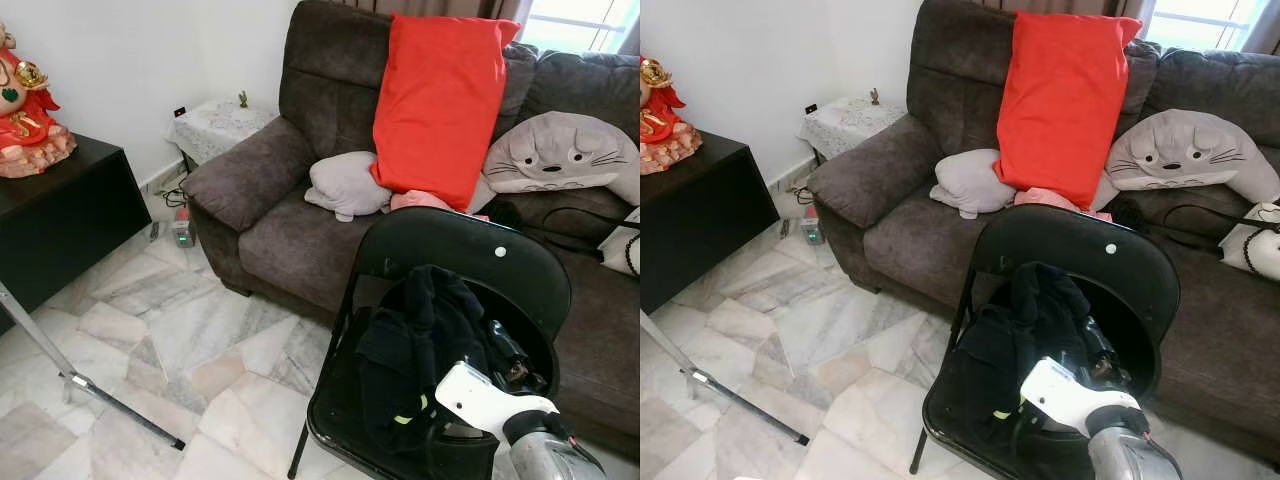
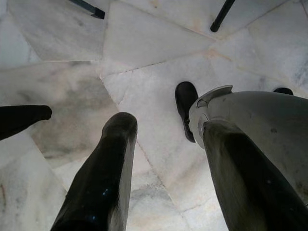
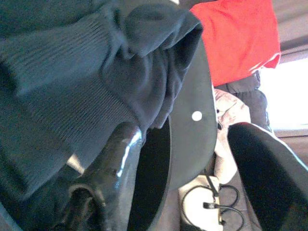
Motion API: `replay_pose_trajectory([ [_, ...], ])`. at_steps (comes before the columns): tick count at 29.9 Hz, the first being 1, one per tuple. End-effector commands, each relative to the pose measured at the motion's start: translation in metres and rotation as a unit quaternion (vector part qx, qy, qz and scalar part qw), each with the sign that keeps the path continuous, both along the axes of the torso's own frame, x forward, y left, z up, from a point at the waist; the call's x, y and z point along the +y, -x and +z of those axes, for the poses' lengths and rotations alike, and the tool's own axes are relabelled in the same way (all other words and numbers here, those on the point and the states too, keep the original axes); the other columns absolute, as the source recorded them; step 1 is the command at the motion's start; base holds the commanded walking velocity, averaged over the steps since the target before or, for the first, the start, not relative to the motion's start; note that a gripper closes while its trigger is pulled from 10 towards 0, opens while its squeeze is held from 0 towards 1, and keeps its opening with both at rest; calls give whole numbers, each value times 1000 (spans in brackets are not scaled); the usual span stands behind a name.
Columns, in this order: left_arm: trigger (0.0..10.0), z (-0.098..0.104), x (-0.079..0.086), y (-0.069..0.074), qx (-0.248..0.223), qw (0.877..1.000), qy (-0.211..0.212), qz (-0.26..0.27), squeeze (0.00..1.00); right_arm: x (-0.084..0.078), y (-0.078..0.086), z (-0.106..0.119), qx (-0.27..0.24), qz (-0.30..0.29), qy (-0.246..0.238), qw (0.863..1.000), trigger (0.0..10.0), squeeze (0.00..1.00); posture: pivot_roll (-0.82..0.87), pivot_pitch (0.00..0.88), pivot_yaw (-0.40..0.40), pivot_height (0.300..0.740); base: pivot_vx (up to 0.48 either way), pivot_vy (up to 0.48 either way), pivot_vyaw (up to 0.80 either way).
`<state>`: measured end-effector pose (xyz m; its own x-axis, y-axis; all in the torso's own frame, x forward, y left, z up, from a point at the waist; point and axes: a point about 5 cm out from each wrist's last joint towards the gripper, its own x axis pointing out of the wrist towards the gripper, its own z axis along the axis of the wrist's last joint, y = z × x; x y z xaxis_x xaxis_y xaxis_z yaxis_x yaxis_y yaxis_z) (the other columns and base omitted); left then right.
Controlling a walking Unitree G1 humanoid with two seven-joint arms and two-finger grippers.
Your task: Hang hanger
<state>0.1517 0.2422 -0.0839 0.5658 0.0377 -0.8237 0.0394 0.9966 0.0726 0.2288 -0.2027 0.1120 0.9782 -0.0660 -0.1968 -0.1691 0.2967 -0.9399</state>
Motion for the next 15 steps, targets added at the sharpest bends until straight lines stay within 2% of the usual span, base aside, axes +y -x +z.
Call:
replay_pose_trajectory([
  [1,10000,-2,1,6,15,1000,-2,-3,0,3,5,-3,14,7,13,1000,10000,173,6,79,-6,740,0,0,0],
  [2,10000,-2,1,6,15,1000,-2,-3,0,2,8,-9,28,1,12,1000,10000,0,6,82,-5,740,0,0,0],
  [15,10000,-2,1,5,15,1000,1,-3,0,-3,8,-20,48,-23,17,998,10000,0,13,84,-10,740,0,0,0],
])
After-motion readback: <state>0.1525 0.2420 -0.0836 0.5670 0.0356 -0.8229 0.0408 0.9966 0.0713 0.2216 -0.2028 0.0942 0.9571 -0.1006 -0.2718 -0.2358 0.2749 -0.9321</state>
